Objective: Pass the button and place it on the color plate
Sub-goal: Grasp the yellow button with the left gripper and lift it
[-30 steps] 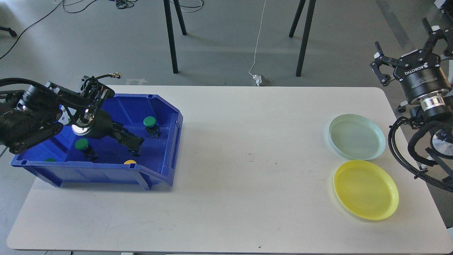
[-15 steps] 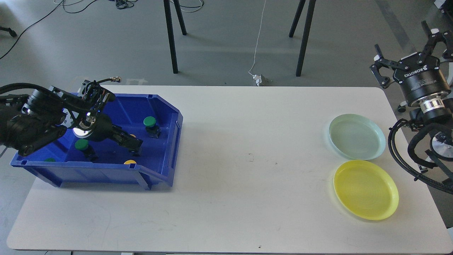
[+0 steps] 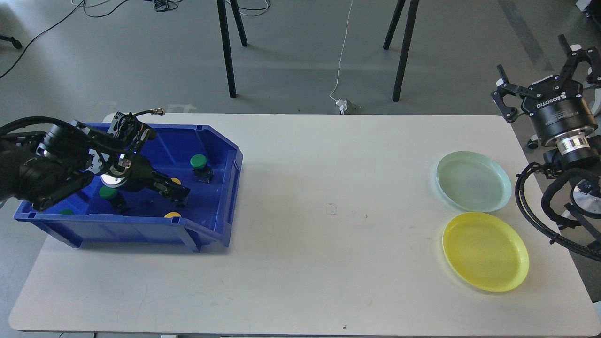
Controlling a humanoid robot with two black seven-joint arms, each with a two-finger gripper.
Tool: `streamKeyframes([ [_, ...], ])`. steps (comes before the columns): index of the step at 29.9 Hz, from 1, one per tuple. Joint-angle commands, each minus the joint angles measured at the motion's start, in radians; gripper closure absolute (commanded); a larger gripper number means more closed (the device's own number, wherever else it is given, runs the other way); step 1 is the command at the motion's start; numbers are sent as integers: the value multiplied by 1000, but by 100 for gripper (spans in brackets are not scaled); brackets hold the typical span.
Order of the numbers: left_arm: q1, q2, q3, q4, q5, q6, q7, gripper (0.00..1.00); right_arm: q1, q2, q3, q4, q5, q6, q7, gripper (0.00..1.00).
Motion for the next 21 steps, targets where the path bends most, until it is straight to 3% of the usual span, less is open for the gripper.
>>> streamKeyframes([
  [1, 0, -1, 0, 1, -2, 1, 0, 37, -3, -1, 0, -1, 0, 0, 0, 0],
  [10, 7, -1, 1, 1, 8, 22, 0, 61, -12, -7, 0, -1, 0, 0, 1, 0],
  [13, 7, 1, 3, 1, 11, 27, 0, 82, -18, -7, 0, -1, 0, 0, 1, 0],
  [17, 7, 1, 3, 2, 12, 27, 0, 90, -19, -7, 1, -1, 2, 0, 3, 0],
  [21, -3, 10, 1, -4, 11, 27, 0, 91, -22, -7, 1, -1, 0, 0, 3, 0],
])
